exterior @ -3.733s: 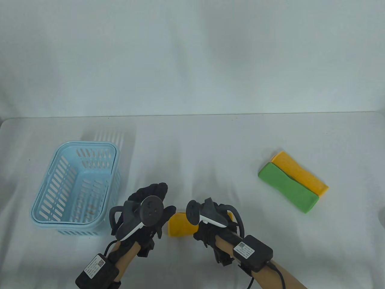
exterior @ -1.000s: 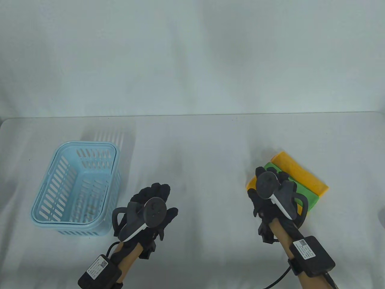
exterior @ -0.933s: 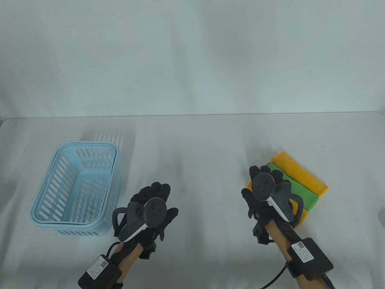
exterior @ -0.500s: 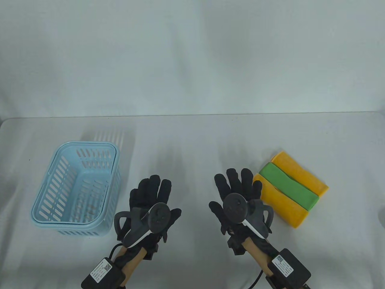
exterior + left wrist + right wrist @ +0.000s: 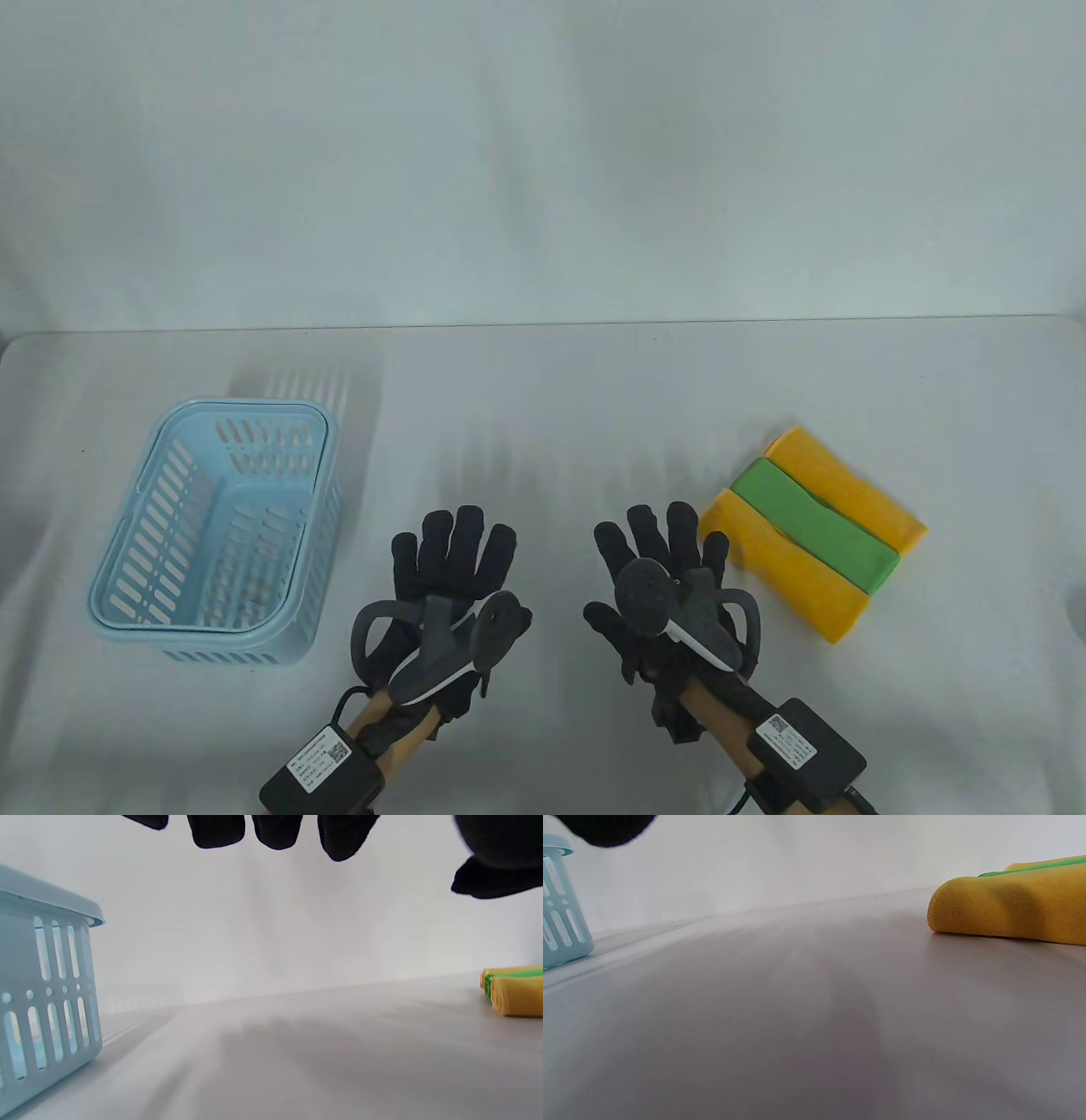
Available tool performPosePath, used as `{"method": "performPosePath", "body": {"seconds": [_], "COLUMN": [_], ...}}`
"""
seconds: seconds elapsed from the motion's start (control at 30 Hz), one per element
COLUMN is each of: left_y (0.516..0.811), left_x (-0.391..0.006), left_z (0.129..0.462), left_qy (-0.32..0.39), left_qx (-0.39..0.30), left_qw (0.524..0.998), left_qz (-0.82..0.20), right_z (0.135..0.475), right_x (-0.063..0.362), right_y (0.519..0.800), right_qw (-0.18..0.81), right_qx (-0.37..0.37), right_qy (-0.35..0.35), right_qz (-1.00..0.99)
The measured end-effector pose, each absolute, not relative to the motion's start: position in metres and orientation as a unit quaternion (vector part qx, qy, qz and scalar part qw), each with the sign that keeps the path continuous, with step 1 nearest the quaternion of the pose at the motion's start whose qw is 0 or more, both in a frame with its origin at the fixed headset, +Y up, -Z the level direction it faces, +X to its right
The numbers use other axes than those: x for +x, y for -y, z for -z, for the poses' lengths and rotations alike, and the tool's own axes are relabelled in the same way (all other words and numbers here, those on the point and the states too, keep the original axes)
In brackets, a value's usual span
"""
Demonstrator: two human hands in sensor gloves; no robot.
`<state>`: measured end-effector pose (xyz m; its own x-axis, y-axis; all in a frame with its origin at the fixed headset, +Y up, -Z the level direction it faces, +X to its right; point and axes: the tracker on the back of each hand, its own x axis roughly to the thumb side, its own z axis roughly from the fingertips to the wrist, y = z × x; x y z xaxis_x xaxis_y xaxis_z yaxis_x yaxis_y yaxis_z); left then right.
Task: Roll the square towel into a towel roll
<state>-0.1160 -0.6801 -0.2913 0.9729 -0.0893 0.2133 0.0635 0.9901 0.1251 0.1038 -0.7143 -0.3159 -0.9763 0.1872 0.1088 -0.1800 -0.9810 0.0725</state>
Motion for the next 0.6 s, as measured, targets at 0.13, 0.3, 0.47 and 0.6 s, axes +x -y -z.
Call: {"method": "performPosePath", "body": {"seconds": [0.13, 0.3, 0.47, 0.6], "left_y": [0.6827, 0.6794, 0.6764, 0.6764], "left_x": [-0.1162, -0.1177, -0.1187, -0.1196], "left_z": [0.2934, 0.2935, 0.2934, 0.2938], "left_qy": [0.109, 0.107, 0.106, 0.106], "left_qx": [0.050, 0.054, 0.058, 0.059], "left_qw": [0.992, 0.992, 0.992, 0.992], "left_qz": [0.041, 0.037, 0.030, 0.029], "right_z": [0.3161, 0.3164, 0.3139, 0.3134], "right_x": [0.1050, 0.1066, 0.1081, 0.1098], "right_y": [0.7133, 0.7132, 0.7106, 0.7070], "right_qw": [0.101, 0.105, 0.119, 0.131], "right_qx": [0.057, 0.053, 0.053, 0.051], "right_qy": [-0.030, -0.031, -0.028, -0.024], "right_qz": [-0.993, -0.993, -0.991, -0.990]}}
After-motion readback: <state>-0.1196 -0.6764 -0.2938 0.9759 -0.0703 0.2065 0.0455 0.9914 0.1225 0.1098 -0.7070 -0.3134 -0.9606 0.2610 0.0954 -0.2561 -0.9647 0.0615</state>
